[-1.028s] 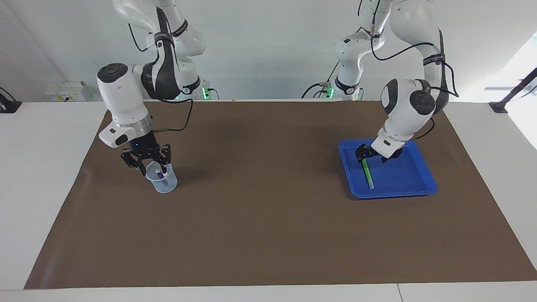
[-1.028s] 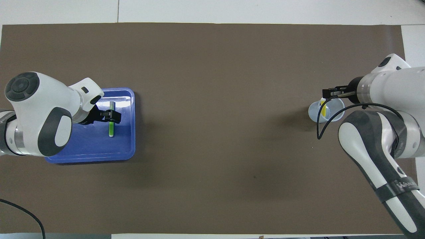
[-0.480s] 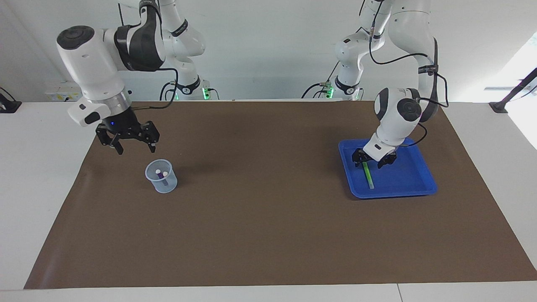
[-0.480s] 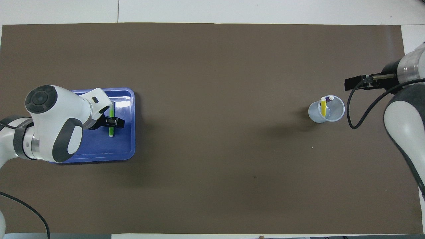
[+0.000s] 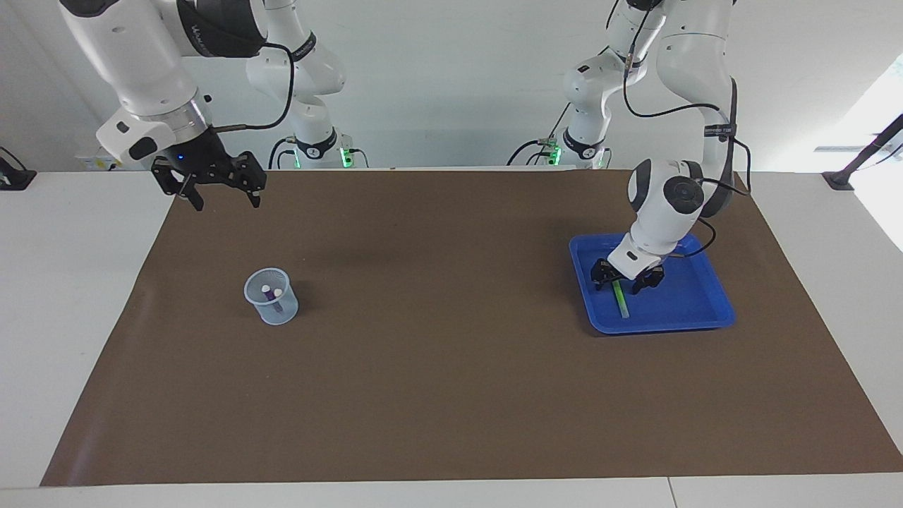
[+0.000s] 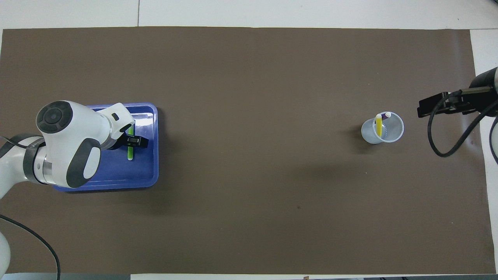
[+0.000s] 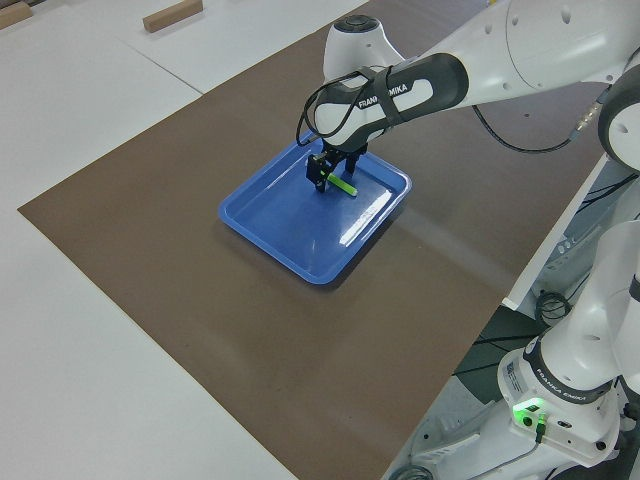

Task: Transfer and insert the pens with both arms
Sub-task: 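Drop the purple pen into the cup while the left gripper reaches the green pen, then grasp the green pen in the tray with the left gripper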

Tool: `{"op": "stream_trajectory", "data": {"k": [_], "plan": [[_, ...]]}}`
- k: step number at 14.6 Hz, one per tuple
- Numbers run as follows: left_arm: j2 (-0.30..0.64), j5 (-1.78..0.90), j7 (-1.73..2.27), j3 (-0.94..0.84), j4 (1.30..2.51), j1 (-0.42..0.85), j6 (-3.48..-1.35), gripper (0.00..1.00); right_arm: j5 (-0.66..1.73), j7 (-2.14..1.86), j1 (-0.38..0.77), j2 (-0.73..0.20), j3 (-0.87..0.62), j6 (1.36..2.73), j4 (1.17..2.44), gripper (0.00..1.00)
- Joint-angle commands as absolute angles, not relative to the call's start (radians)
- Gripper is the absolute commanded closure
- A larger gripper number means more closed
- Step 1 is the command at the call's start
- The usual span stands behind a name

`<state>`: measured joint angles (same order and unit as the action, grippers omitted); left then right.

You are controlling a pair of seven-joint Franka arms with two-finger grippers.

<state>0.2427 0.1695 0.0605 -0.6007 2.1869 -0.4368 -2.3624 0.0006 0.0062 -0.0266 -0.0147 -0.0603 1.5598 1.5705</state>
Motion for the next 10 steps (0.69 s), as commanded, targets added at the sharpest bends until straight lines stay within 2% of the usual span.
{"op": "stream_trajectory", "data": {"k": [1, 2, 5, 8, 10], "plan": [[0.267, 0.195, 0.055, -0.598, 2.161, -0.44, -2.372, 0.12, 0.003, 0.072, 0.006, 0.009, -0.067, 1.526, 1.592, 0.0], [0.267, 0.195, 0.055, -0.597, 2.161, -0.44, -2.367, 0.2, 0.003, 0.074, 0.011, 0.018, -0.069, 1.526, 1.603, 0.0], [0.267, 0.195, 0.054, -0.597, 2.158, -0.44, -2.358, 0.66, -0.04, 0.066, 0.011, 0.031, -0.069, 1.529, 1.594, 0.0], [0.267, 0.198, 0.055, -0.597, 2.128, -0.439, -2.307, 1.0, -0.051, 0.063, 0.003, 0.035, -0.069, 1.534, 1.578, 0.0], [0.267, 0.207, 0.054, -0.597, 2.115, -0.439, -2.289, 1.0, -0.051, 0.064, 0.005, 0.028, -0.069, 1.542, 1.562, 0.0]]}}
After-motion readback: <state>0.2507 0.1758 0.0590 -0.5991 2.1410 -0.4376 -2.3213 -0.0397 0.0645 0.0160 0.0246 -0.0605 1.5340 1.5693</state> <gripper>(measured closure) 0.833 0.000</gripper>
